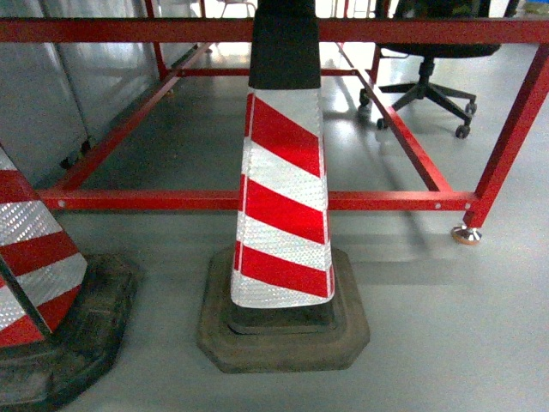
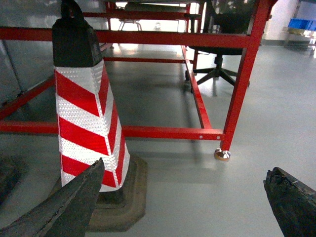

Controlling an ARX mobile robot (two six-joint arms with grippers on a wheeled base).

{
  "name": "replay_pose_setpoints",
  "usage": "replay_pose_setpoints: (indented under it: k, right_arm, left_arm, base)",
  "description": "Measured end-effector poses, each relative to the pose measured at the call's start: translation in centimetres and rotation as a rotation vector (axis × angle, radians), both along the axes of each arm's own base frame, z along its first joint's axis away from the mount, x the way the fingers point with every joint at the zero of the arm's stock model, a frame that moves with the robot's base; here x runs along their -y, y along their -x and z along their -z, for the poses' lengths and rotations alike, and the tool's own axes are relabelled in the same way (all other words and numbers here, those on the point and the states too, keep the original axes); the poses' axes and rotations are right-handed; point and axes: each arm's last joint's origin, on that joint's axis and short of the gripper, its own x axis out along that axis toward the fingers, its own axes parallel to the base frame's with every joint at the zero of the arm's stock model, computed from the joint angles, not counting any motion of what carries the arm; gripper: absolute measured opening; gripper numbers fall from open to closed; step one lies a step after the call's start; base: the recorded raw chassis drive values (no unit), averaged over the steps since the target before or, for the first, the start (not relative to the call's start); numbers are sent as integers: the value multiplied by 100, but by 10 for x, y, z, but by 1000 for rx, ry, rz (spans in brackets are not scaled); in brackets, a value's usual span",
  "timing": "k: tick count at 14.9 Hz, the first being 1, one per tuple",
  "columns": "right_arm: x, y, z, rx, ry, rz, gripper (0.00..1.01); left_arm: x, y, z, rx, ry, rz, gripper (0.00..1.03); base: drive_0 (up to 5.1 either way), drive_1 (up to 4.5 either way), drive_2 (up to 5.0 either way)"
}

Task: Sort blue parts and orange caps into right shelf containers

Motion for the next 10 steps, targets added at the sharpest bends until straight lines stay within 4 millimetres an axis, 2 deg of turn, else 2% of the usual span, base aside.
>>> replay_pose_setpoints:
  k: [10]
  right_arm:
    - [0,0,0,1,-9,0,98]
  left_arm:
    - [0,0,0,2,-10,0,98]
  base:
    - [0,0,0]
